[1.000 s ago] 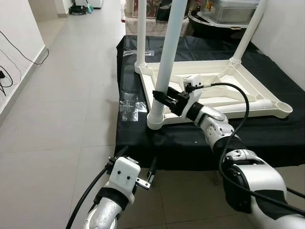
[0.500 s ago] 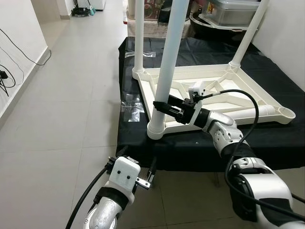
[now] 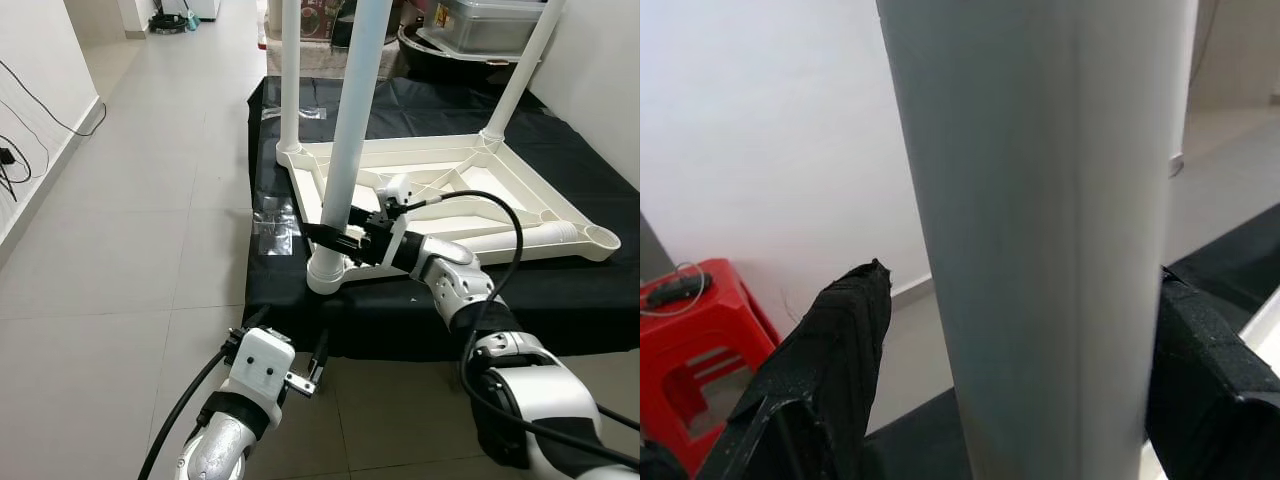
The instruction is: Building children table
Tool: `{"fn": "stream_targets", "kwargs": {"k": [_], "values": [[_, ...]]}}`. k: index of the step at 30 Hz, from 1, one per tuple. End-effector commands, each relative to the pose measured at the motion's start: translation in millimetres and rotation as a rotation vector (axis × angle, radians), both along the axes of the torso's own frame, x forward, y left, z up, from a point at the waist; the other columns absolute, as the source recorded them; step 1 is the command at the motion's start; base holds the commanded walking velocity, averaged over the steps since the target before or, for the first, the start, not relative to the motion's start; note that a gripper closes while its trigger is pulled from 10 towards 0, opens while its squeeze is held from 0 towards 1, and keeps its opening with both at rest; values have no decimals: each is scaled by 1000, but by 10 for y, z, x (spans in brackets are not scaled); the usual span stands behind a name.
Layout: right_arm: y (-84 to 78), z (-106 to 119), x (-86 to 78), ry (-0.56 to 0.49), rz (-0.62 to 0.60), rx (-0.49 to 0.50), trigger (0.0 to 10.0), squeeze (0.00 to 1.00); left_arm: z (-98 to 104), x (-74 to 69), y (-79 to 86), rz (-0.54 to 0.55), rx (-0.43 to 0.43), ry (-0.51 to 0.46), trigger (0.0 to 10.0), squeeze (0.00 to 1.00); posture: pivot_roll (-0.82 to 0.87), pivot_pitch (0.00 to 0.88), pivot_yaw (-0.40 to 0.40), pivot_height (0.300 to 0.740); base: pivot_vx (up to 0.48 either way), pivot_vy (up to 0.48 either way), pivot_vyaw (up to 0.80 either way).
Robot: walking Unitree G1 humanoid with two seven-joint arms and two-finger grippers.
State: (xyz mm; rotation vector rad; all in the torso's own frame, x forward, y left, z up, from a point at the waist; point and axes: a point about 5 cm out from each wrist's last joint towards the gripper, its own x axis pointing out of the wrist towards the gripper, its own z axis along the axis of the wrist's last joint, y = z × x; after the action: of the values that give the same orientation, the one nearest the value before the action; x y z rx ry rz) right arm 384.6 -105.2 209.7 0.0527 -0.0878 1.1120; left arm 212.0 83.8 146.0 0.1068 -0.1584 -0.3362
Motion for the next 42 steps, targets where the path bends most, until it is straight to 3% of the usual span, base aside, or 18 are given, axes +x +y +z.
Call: {"fn": "stream_targets", "kwargs": {"k": [1, 9, 10, 12, 13, 18, 22, 23, 24, 26, 27, 29, 30, 31, 33, 35, 38, 42], "values": [[107, -16, -20, 5, 58, -26, 10000, 0, -45, -14, -2, -4, 10, 23, 10000, 0, 127, 136, -102, 740, 0, 0, 0], [276, 30, 2, 21, 77, -51, 10000, 0, -38, -24, -10, -3, 11, 23, 10000, 0, 131, 143, -111, 740, 0, 0, 0], [303, 35, 2, 29, 83, -41, 4627, 0, -35, -25, -13, -4, 10, 22, 10000, 0, 132, 144, -114, 740, 0, 0, 0], [318, 39, 2, 34, 86, -34, 4627, 0, -33, -26, -14, -4, 10, 21, 10000, 0, 132, 144, -114, 740, 0, 0, 0], [330, 42, 1, 34, 88, -28, 0, 0, -35, -29, -18, -4, 11, 22, 10000, 0, 132, 144, -114, 740, 0, 0, 0], [339, 36, 20, 32, 42, -20, 0, 0, -36, -32, -26, -5, 11, 22, 10000, 0, 132, 141, -116, 740, 0, 0, 0], [295, -13, 83, 42, -131, -14, 0, 0, -33, -29, -27, -4, 11, 20, 10000, 0, 130, 138, -115, 740, 0, 0, 0], [195, -25, 165, 36, -362, -11, 0, 0, -30, -27, -33, -5, 10, 18, 10000, 0, 129, 137, -114, 740, 0, 0, 0], [195, -25, 165, 36, -362, -11, 0, 0, -30, -27, -33, -5, 10, 18, 10000, 0, 129, 137, -114, 740, 0, 0, 0], [42, -49, 237, 49, -628, -12, 0, 0, -31, -23, -31, -6, 9, 18, 10000, 0, 121, 130, -105, 740, 0, 0, 0], [42, -49, 237, 49, -628, -12, 0, 0, -31, -23, -31, -6, 9, 18, 10000, 0, 121, 130, -105, 740, 0, 0, 0], [-198, -99, 278, 85, -946, 0, 0, 0, -35, -12, -25, -6, 9, 19, 10000, 0, 118, 128, -98, 740, 0, 0, 0], [-198, -99, 278, 85, -946, 0, 0, 0, -35, -12, -25, -6, 9, 19, 10000, 0, 118, 128, -98, 740, 0, 0, 0], [-349, -134, 264, 96, -1131, 21, 0, 0, -38, -4, -20, -4, 7, 20, 10000, 0, 117, 124, -96, 740, 0, 0, 0], [-349, -134, 264, 96, -1131, 21, 0, 0, -38, -4, -20, -4, 7, 20, 10000, 0, 117, 124, -96, 740, 0, 0, 0], [-476, -214, 194, 143, -1356, 89, 0, 0, -46, 8, -13, -3, 9, 21, 10000, 0, 117, 120, -95, 740, 0, 0, 0], [-382, -260, 104, 183, -1485, 155, 0, 0, -56, 10, -14, -6, 11, 21, 10000, 0, 119, 113, -95, 740, 0, 0, 0], [-238, -264, 78, 200, -1495, 179, 0, 0, -60, 9, -20, -8, 11, 20, 10000, 0, 122, 111, -96, 740, 0, 0, 0]]}}
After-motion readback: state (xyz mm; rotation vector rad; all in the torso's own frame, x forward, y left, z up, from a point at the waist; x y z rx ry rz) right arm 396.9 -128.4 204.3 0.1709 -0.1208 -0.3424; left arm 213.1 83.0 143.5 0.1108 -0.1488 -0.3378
